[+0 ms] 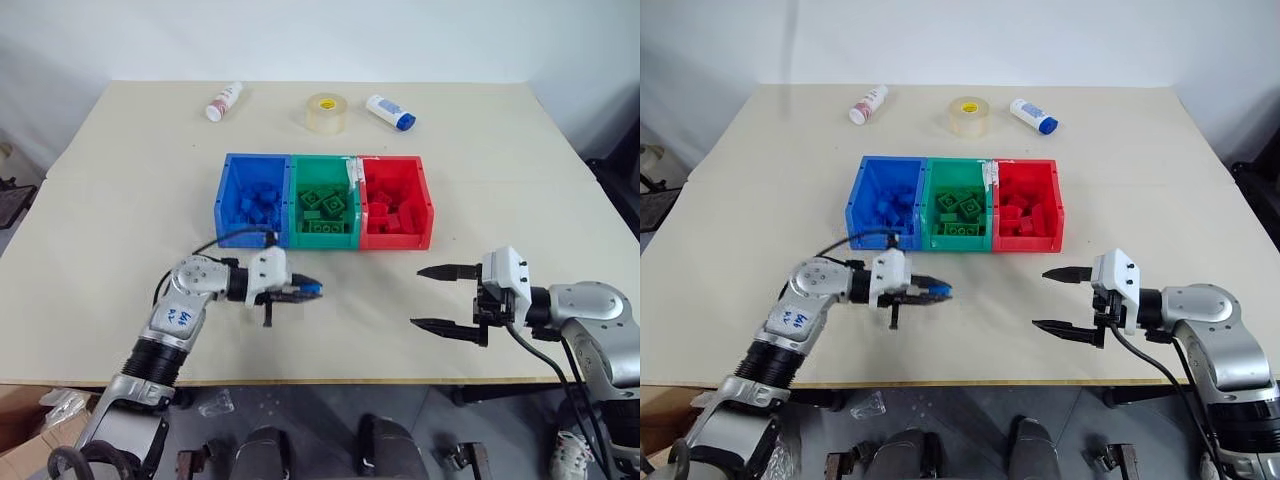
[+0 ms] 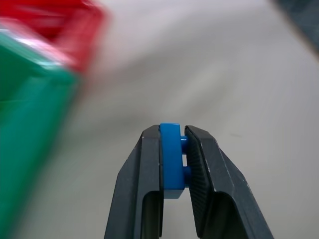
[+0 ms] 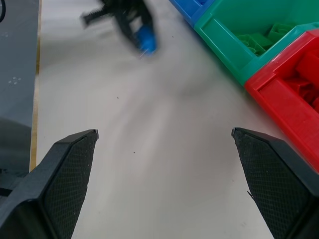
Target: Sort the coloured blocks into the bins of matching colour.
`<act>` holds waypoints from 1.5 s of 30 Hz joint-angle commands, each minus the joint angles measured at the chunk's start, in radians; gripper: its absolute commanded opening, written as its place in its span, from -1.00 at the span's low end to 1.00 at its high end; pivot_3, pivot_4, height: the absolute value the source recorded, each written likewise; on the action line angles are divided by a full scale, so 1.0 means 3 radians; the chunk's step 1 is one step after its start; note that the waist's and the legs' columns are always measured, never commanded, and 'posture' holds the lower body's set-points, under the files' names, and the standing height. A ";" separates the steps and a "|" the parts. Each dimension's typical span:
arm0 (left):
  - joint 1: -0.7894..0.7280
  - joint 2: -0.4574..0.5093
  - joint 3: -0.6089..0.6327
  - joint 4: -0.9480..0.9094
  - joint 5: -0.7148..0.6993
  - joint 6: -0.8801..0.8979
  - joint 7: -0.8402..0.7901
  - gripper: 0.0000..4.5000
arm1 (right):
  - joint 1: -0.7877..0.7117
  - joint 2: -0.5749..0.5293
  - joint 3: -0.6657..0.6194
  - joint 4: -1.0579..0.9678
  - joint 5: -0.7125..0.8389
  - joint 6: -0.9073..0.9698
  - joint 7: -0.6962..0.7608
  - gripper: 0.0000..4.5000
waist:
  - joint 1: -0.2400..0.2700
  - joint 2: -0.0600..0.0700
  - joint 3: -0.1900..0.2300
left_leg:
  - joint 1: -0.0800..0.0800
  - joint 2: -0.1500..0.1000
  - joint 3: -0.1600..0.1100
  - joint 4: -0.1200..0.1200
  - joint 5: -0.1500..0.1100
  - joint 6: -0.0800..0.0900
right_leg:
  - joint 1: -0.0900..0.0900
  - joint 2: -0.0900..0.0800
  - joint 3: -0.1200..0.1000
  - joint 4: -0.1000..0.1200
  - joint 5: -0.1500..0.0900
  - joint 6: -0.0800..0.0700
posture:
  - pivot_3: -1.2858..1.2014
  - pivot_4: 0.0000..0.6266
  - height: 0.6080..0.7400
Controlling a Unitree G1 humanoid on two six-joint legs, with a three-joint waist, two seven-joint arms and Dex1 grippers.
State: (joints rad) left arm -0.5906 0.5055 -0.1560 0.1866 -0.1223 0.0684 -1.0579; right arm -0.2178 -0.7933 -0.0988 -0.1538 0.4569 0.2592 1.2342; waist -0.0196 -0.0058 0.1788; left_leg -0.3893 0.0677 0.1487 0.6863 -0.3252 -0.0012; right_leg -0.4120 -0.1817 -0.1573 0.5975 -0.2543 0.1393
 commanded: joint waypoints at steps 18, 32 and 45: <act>-0.0771 0.0340 0.0514 0.0561 0.0054 0.0618 0.0685 0.60 | -0.0212 -0.0055 -0.0093 0.0133 0.0025 -0.0106 0.0048 1.00 | 0.0054 0.0000 0.0000 | -0.0001 0.0000 0.0003 -0.0001 0.0000 0.0000 | -0.0001 0.0001 0.0000 -0.0002 0.0000 0.0001 | 0.03 -0.52 1.00; -0.0576 0.0520 0.0776 0.0366 -0.0229 0.0792 0.0612 0.99 | -0.0539 -0.0028 0.0038 0.0460 -0.0057 -0.0210 0.0211 1.00 | 0.0062 0.0000 0.0000 | 0.0000 0.0000 0.0003 0.0000 0.0000 0.0000 | 0.0000 0.0001 0.0000 0.0001 0.0000 0.0001 | 0.03 -0.52 1.00; 0.0230 0.0903 0.1382 -0.0155 -0.1141 0.1240 -0.0036 0.99 | -0.0404 -0.0154 -0.0095 0.0512 -0.0050 -0.0229 0.0298 1.00 | 0.0005 0.0000 0.0000 | 0.0003 0.0000 0.0005 -0.0001 0.0001 -0.0001 | -0.0001 0.0001 0.0003 0.0004 0.0000 0.0001 | 0.03 -0.52 1.00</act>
State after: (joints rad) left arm -0.5461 0.7491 0.2170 0.1703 -0.4278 0.4157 -1.0329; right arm -0.3369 -0.8146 -0.0879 0.0062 0.4296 0.2100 1.3112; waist -0.0181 -0.0058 0.1789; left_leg -0.3884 0.0678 0.1501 0.6859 -0.3250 -0.0015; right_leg -0.4125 -0.1815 -0.1563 0.5988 -0.2543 0.1395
